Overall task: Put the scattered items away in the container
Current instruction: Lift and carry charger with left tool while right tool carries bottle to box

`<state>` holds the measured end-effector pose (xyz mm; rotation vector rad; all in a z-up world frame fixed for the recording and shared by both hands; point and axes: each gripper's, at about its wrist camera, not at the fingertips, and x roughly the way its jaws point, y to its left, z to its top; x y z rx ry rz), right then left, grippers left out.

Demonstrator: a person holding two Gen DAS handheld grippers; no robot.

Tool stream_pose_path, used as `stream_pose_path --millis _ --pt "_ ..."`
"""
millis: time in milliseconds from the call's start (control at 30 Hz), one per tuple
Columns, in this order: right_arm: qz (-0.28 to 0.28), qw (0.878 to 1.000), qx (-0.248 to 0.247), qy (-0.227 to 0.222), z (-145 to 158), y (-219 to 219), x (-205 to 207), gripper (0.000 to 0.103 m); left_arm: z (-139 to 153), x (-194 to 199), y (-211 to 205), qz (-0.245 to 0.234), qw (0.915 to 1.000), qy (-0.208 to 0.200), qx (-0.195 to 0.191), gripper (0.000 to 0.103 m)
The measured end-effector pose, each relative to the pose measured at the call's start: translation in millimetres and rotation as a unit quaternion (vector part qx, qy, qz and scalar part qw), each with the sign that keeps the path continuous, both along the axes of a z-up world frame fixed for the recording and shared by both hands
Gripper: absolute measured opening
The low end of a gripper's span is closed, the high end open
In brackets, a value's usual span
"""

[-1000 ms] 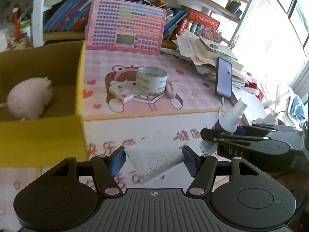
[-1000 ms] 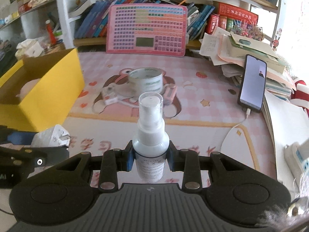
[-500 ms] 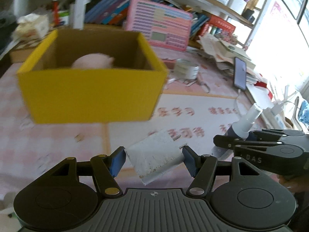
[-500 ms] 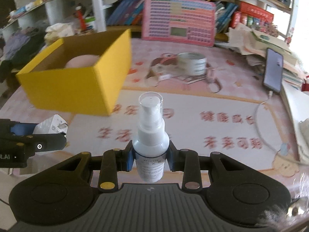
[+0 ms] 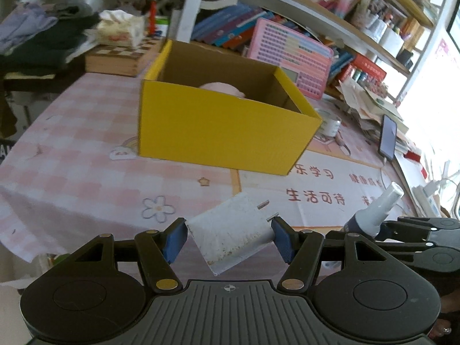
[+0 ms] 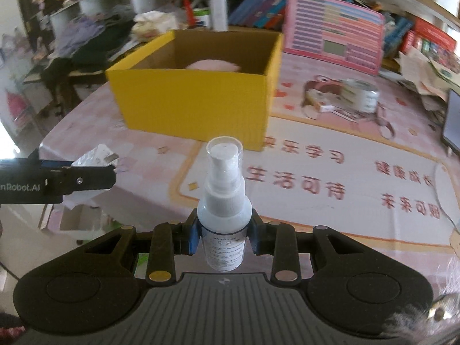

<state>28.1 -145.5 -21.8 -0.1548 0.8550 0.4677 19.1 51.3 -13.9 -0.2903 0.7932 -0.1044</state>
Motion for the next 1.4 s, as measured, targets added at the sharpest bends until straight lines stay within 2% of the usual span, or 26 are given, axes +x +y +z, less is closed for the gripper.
stream_pose_path --millis 300,567,833,1200,1400 --pt "0.058 0.998 -0.011 -0.012 6.3 32.8 -2.3 0.031 7.4 -9.3 24.3 0.034 0.9992 -0.021 -0.006 0.064" --pt "0.084 0.996 -0.015 -0.040 17.8 49.1 1.0 0.031 20.3 -6.6 37.2 0.047 0.9976 -0.051 -0.004 0.064" --pt "0.099 0.993 0.001 -0.069 35.0 59.3 17.2 0.031 35.1 4.0 42.4 0.055 0.9955 -0.077 0.012 0.064" --pt "0.082 0.986 0.049 -0.135 79.8 53.4 83.7 0.031 67.8 58.9 38.5 0.054 0.9897 -0.124 0.049 0.064" --pt "0.081 0.986 0.036 -0.144 83.1 57.4 137.9 0.031 72.1 107.5 29.3 0.031 0.9884 -0.131 0.070 0.064"
